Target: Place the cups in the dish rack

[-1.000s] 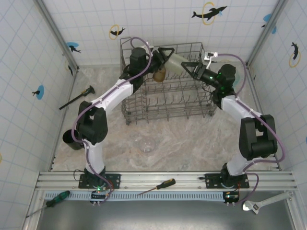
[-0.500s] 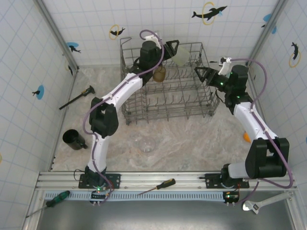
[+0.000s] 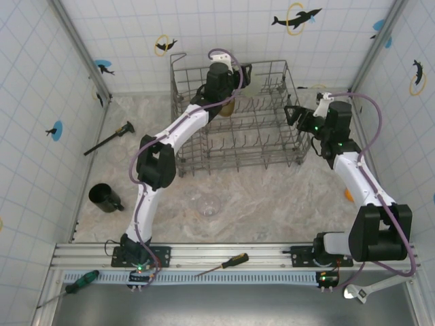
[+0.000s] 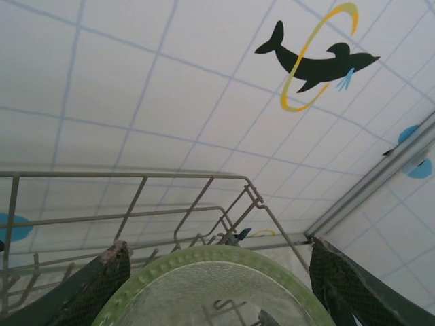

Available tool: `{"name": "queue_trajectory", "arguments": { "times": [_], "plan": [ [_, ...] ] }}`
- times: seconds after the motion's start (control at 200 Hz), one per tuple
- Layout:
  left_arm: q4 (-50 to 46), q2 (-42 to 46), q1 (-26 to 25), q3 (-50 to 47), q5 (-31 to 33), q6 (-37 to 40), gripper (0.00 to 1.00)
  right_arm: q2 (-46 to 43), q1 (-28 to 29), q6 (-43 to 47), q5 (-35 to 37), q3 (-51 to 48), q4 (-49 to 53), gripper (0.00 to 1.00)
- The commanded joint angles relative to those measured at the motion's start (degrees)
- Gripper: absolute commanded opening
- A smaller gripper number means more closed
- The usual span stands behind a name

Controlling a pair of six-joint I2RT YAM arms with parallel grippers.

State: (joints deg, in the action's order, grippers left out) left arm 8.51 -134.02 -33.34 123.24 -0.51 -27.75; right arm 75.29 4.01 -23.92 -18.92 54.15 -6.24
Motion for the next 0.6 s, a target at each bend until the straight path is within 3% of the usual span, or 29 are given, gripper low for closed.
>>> {"name": "queue_trajectory", "arguments": {
  "times": [0.0, 0.596],
  "plan": [
    [0.4, -2.6, -0.4, 2.6, 1.8, 4.7, 0.00, -1.2, -0.2, 1.5, 2.0, -1.8, -0.4, 0.98],
    [2.9, -7.1, -1.6, 3.0, 1.7, 10.0, 0.00, 2.3, -0.2, 0.4, 0.9, -4.2, -4.5, 0.98]
  ]
}}
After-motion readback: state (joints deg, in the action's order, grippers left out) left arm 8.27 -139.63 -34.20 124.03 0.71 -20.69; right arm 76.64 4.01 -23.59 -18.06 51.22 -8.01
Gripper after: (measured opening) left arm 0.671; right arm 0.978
